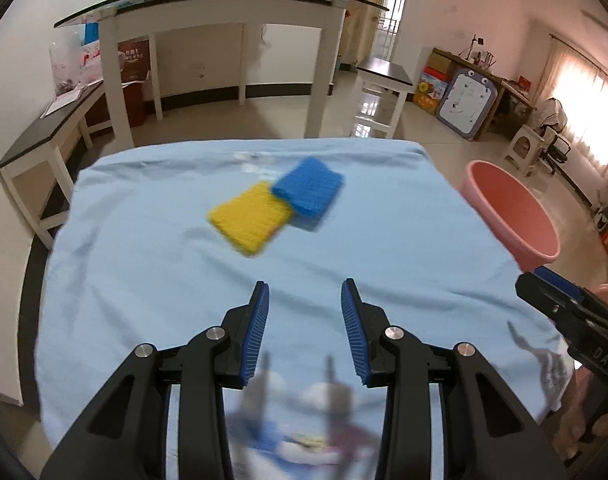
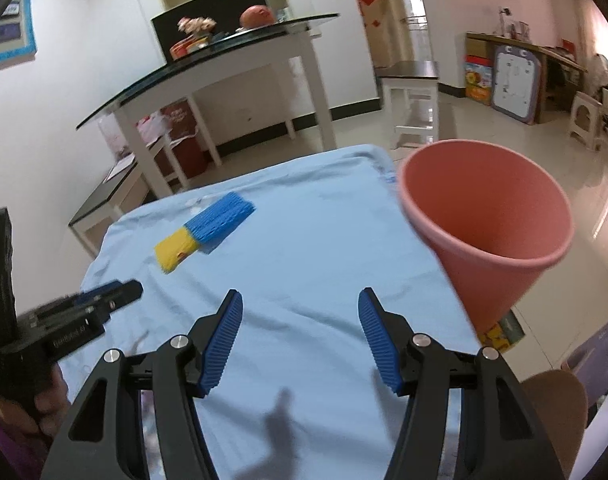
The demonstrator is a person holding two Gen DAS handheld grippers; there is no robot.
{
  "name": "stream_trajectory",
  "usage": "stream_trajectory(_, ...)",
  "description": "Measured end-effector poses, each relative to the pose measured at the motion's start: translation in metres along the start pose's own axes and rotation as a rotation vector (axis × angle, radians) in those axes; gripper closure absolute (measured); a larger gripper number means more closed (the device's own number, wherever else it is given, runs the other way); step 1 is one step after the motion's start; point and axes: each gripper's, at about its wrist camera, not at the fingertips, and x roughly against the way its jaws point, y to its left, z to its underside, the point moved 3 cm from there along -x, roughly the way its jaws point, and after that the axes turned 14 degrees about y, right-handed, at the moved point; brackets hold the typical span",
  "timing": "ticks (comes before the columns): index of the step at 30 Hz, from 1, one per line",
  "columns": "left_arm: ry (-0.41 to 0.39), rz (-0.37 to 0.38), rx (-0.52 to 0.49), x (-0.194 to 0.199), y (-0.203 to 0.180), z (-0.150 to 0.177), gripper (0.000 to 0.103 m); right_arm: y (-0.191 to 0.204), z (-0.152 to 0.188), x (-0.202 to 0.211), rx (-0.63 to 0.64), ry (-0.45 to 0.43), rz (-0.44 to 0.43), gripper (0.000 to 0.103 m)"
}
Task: Collect trash
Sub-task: 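Move both open tools back toward the blue and yellow foam nets, then grasp the yellow foam net with the left tool while the right tool grasps the blue net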
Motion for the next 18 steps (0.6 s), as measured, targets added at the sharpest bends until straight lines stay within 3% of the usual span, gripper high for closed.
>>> stream_trajectory(6,0.041,-0.002,-0.032,-0.012,0.035,-0.016,0.065,0.028,-0.016,-0.018,0.078,0.024,-0.006,0.044)
stream_trajectory(18,0.106,-0.002,-0.096,-0.061,0.055,-0.064,0.065,0.06,-0.05,-0.064,0.13,0.103,-0.053,0.043)
